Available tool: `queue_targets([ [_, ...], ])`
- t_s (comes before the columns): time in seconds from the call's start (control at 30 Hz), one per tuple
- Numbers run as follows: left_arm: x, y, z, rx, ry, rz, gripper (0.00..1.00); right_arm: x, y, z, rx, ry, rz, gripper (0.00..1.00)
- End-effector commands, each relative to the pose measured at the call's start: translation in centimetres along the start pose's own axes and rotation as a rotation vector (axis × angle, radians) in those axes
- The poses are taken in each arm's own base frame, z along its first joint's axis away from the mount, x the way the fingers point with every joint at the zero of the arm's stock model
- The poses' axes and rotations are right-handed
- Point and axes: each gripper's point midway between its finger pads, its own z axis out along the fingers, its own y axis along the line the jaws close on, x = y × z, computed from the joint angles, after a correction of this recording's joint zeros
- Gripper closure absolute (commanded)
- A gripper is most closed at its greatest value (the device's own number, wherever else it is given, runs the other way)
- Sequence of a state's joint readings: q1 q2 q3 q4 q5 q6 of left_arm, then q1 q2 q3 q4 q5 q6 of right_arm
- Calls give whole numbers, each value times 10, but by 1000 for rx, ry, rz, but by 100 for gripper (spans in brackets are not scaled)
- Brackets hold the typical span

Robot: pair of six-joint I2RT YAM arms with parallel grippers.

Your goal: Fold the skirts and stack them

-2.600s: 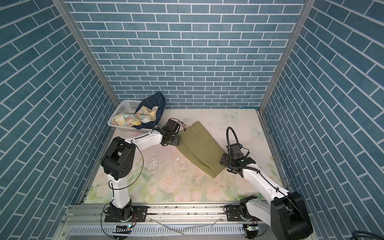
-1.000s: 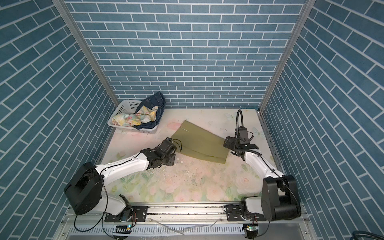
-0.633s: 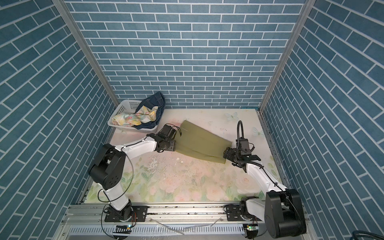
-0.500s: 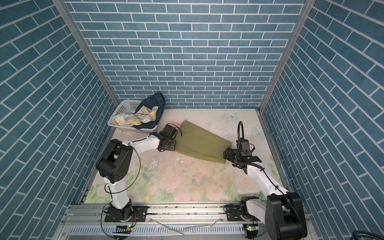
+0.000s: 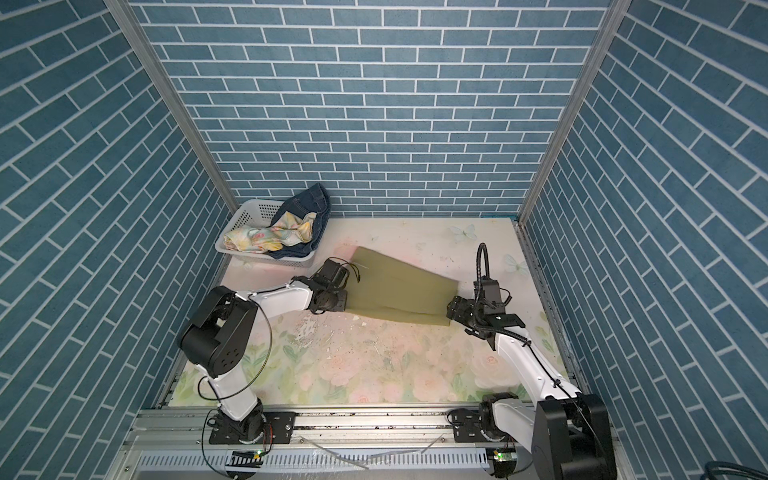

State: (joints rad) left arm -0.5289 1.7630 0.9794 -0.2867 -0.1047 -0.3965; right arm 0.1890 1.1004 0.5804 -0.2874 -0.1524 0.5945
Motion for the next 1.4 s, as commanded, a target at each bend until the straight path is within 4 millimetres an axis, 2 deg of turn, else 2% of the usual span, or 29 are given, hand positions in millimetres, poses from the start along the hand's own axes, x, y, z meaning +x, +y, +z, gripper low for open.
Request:
queue_targets([
  [0.0,33,-4,-4,28,39,-24,100,7,0,4,-3,30,0,22],
  [0.03,41,-6,-6,40,44,-26,98,8,0,6,-5,39,2,22],
  [0.13,54,-6,-14,61,39,-47,63,8,2,8,-11,49,0,23],
  [0.17,55,-5,-19,65,28,-56,56,7,3,8,-13,49,0,24],
  [0.23,50,-4,-32,79,-6,-71,50,7,5,10,-16,52,-2,25],
  [0.37,26,-2,-59,115,-89,-108,47,5,9,13,-22,61,-4,27],
  [0.47,5,-3,-66,155,-120,-140,46,6,12,18,-29,70,-3,28],
  [0.57,-14,-4,-63,160,-125,-137,46,6,16,21,-41,72,-4,30],
  [0.73,-35,-3,-39,165,-97,-148,46,9,23,26,-52,86,-15,32],
  [0.93,-42,6,-14,119,-60,-140,47,15,25,30,-49,103,-24,35],
  [1.13,-41,11,3,110,-30,-145,48,20,26,35,-48,116,-28,39],
  [1.17,-40,10,6,121,-24,-146,50,20,27,36,-49,117,-30,40],
  [1.3,-38,6,11,148,-18,-156,70,20,29,36,-47,119,-35,43],
  [1.37,-40,4,11,161,-24,-157,84,20,28,36,-45,119,-37,44],
])
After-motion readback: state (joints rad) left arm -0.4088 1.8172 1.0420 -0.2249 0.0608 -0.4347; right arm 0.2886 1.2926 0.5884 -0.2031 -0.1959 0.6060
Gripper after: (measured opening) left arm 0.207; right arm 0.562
